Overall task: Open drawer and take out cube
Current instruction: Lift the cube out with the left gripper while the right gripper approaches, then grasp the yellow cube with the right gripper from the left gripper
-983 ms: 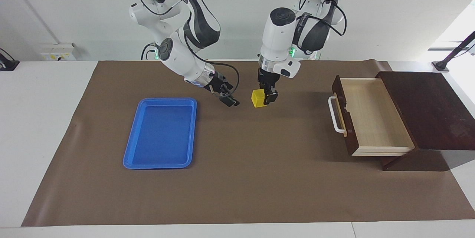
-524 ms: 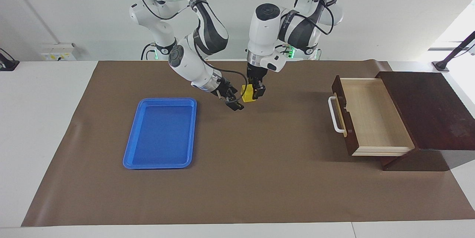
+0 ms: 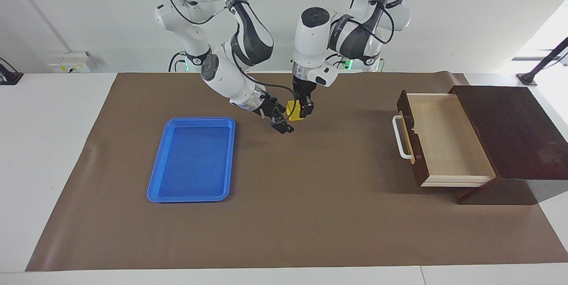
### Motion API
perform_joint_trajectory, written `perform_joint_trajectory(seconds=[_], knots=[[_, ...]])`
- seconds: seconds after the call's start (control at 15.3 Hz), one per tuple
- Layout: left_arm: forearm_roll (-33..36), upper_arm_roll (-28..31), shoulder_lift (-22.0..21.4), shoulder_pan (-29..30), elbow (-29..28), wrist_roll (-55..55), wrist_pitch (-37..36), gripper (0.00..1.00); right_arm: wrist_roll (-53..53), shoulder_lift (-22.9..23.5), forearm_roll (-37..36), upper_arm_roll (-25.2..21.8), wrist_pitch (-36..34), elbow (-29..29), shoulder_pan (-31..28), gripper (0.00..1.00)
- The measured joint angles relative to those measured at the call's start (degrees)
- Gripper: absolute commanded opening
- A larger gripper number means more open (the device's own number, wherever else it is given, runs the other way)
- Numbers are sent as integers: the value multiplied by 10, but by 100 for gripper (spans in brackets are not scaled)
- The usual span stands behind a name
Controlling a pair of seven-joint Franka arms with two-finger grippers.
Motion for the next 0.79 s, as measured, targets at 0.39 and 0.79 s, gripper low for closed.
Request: perform_joint_trajectory(seconds=[0.39,0.79], knots=[[0,0,0,-1,-1,-5,8,0,13,0,0,1,-2,0,9,100],[0,1,0,-1,-1,-6,10,0,15,0,2,0,-5,1,10,0]])
